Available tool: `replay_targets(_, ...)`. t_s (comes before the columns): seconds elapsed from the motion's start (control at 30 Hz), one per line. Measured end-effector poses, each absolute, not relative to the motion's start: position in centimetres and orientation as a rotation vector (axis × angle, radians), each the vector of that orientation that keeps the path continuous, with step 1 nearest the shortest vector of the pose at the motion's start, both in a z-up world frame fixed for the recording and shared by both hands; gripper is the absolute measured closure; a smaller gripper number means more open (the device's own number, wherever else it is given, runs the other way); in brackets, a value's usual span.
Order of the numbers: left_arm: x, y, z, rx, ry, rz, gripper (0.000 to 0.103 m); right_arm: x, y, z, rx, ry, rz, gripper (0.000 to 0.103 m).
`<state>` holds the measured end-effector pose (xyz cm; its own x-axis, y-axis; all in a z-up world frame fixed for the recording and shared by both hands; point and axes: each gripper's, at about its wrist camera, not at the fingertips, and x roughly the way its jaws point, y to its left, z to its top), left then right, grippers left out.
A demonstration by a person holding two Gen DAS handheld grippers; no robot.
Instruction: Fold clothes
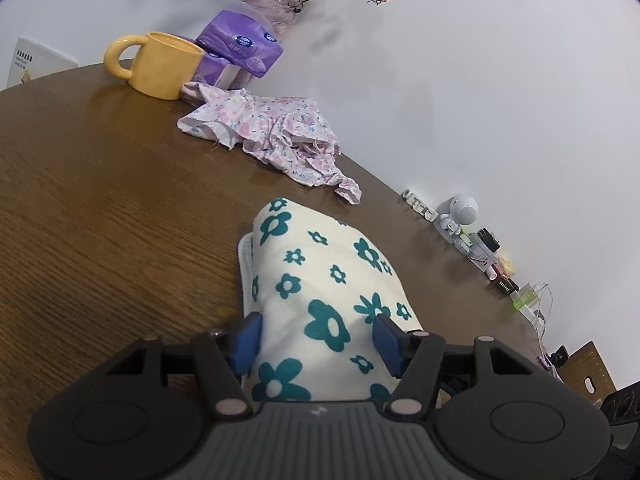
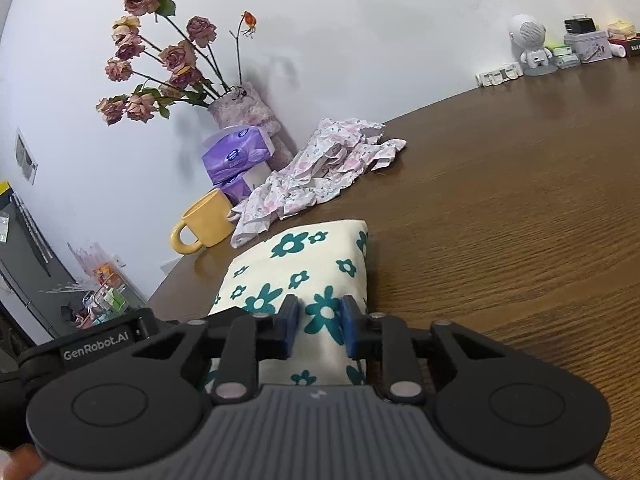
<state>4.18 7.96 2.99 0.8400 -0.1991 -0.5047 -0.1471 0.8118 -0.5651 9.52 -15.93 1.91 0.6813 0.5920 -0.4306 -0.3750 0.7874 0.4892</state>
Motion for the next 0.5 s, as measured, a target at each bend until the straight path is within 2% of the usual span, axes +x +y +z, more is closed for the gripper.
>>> replay_targets(0.03,4.2,8.1,3.1,-0.636,0.578,-0.029,0.044,9.5,-15.9,2.0,0.380,0.609,0.555,0.077)
replay_targets(0.07,4.3,8.2,3.3,-0.638,0.573,-0.028,0.044,9.7,-16.1,2.0,0.396,0.606,0.541,0.068)
replay_targets(0.1,4.4,8.2,3.4,-0.640,0.569,-0.027,0.044,9.9,-16.3,2.0,0.413,0.604,0.523,0.054)
replay_targets(0.13,4.5,8.3,3.6,-0.640,0.564,-0.026,0.044,10.2,-16.5,2.0,0.426,0.603,0.513,0.048)
replay_targets(0.17,4.6,8.4,3.7,-0.639,0.562,-0.022,0.044,10.5,-16.6,2.0,0.439,0.602,0.506,0.047)
replay_targets(0.23,5.1,8.4,3.7,-0.639,0.561,-0.015,0.044,11.2,-16.6,2.0,0.456,0.610,0.499,0.047)
replay_targets(0.3,5.5,8.5,3.7,-0.645,0.564,-0.010,0.044,12.0,-16.2,2.0,0.460,0.631,0.503,0.054)
replay_targets(0.37,5.7,8.4,3.6,-0.644,0.567,-0.008,0.044,12.4,-15.8,1.9,0.464,0.656,0.504,0.066)
replay_targets(0.43,5.8,8.4,3.6,-0.640,0.568,-0.008,0.044,12.4,-15.5,1.9,0.456,0.661,0.497,0.068)
replay_targets(0.5,5.9,8.3,3.4,-0.640,0.569,-0.008,0.044,12.2,-15.5,1.8,0.464,0.658,0.494,0.075)
